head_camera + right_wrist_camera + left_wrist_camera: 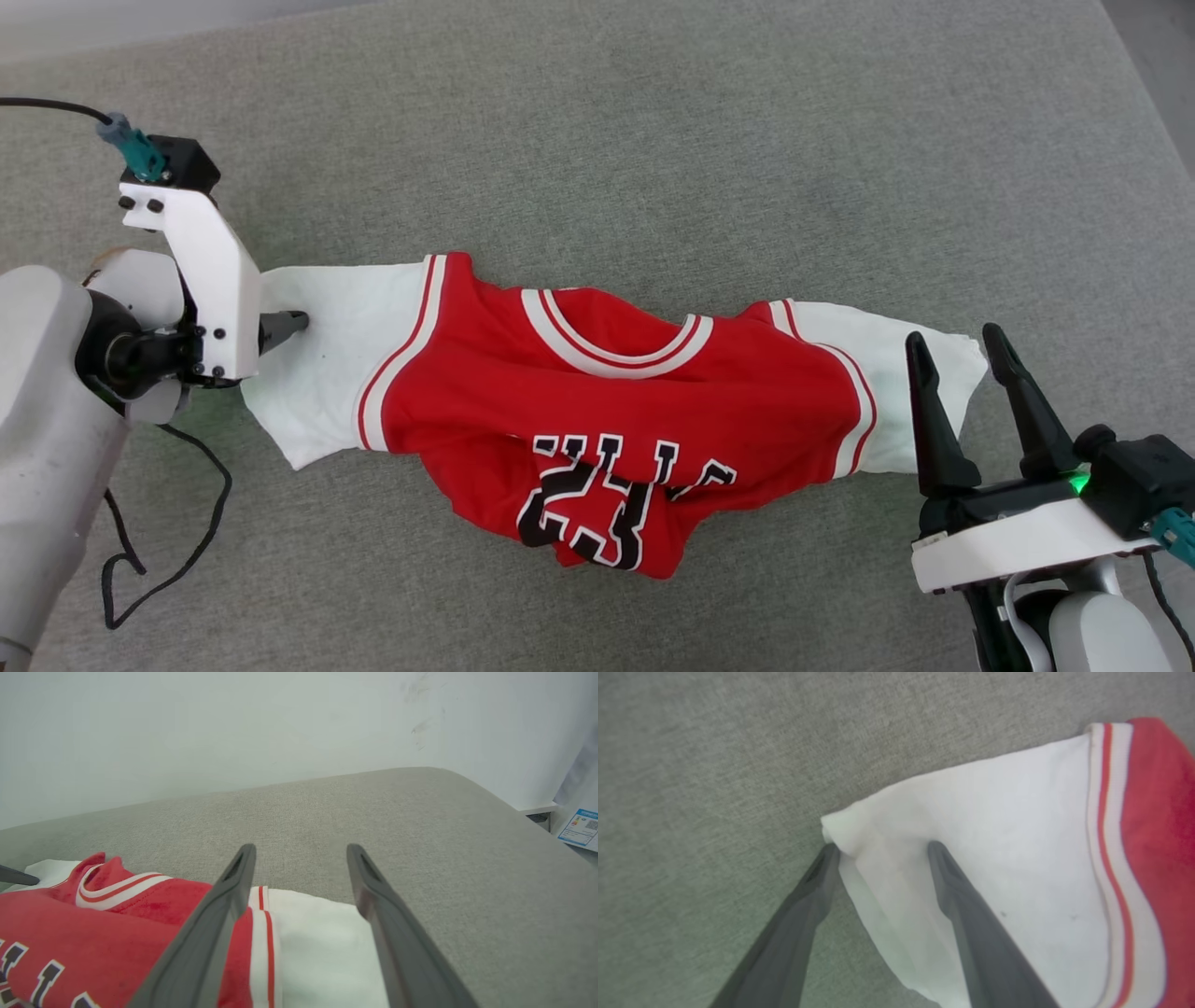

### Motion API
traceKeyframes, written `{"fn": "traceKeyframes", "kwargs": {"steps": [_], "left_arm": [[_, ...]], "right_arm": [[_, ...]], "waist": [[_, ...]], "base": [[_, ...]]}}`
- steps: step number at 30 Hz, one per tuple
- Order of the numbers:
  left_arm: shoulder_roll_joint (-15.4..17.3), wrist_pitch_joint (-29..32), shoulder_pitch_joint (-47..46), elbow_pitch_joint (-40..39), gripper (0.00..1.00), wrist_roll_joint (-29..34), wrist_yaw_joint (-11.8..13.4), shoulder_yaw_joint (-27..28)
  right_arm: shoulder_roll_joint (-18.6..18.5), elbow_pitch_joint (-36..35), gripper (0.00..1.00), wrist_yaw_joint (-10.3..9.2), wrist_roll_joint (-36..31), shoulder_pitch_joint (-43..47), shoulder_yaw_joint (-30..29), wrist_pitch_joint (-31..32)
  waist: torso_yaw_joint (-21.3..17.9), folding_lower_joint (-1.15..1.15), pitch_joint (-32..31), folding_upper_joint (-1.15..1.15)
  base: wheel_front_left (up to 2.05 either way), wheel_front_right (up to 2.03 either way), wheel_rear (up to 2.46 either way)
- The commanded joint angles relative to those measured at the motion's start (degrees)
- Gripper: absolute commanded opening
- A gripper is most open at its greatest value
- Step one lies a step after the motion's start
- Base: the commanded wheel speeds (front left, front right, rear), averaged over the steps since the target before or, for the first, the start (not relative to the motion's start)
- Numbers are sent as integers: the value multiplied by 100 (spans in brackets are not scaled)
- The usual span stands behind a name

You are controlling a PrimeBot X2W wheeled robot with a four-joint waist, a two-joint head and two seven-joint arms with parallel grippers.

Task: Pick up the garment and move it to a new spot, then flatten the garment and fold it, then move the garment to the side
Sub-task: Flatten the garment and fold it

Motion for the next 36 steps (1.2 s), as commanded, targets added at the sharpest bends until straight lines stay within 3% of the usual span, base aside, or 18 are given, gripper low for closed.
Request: {"fn": "traceKeyframes", "kwargs": {"steps": [1, 5, 11, 16, 24, 32, 36], "left_arm": [[-189, 214, 485, 265, 2, -61, 34, -206], [-337, -75, 660, 319, 0, -125, 86, -137], [-329, -1353, 610, 230, 0, 307, 207, -24], [-454, -2391, 661, 16, 0, 626, 421, 54], [-630, -2988, 969, -619, 0, 726, 585, 36], [-632, -3164, 1085, -1508, 0, 891, 765, -43], [-634, -3194, 1092, -1740, 0, 929, 802, -75]], "right_arm": [[11, 14, 100, -2, 37, -66, 4, -28], [11, 74, 100, -2, 85, -53, -48, 21], [11, 182, 100, -2, 248, 71, -209, 220], [9, 575, 100, -2, 588, -29, -562, 747], [-291, 1916, 100, -1, 788, -745, -1599, 2251], [-785, 3122, 100, -2, 723, -1668, -1732, 4236], [-659, 3606, 100, -1, 634, -1768, -1780, 5107]], "waist": [[-12, 0, -9, 0], [-11, 0, -87, 0], [172, 0, -368, 0], [427, 0, -670, 0], [831, 0, -920, 0], [1186, 0, -730, 0], [1308, 0, -661, 0]], "base": [[0, 0, 0], [0, 0, 0], [0, 0, 0], [0, 0, 0], [0, 0, 0], [0, 0, 0], [0, 0, 0]]}}
